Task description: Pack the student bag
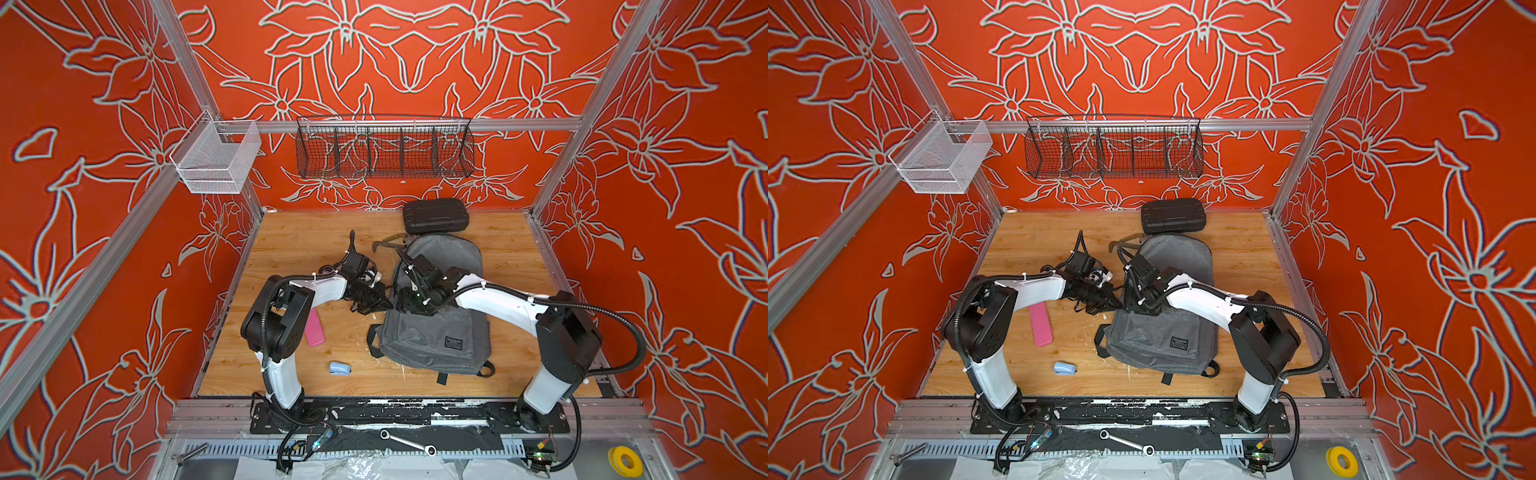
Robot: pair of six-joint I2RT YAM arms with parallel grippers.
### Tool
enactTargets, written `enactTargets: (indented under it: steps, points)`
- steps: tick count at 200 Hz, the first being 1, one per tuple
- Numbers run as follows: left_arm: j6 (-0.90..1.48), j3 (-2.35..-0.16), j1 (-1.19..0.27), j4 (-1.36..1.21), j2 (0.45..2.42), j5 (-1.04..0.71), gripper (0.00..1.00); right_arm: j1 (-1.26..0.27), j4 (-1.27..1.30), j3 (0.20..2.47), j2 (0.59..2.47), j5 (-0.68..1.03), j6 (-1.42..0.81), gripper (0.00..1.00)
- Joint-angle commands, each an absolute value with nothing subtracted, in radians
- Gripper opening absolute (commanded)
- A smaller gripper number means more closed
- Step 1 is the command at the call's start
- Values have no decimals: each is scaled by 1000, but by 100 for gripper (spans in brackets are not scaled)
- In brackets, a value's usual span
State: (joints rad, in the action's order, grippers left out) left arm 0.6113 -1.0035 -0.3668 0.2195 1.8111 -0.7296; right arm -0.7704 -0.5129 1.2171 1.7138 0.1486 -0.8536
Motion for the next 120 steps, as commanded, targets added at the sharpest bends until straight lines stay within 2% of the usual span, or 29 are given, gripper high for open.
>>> enactTargets:
  steps: [1,53,96,120]
  points:
    - [669,-977,-372,139,1761,-773,0,-776,-469,1201,1726,111,-995,61]
    - [655,-957,-372,104,1717,-811,0,-778,-431,1186,1789,143,-1103,55]
    - [650,-934,-374,100,1684,-816,0,-778,-385,1166,1814,141,-1152,43]
    - [641,-920,-374,104,1668,-807,0,-778,-394,1147,1806,111,-1165,30]
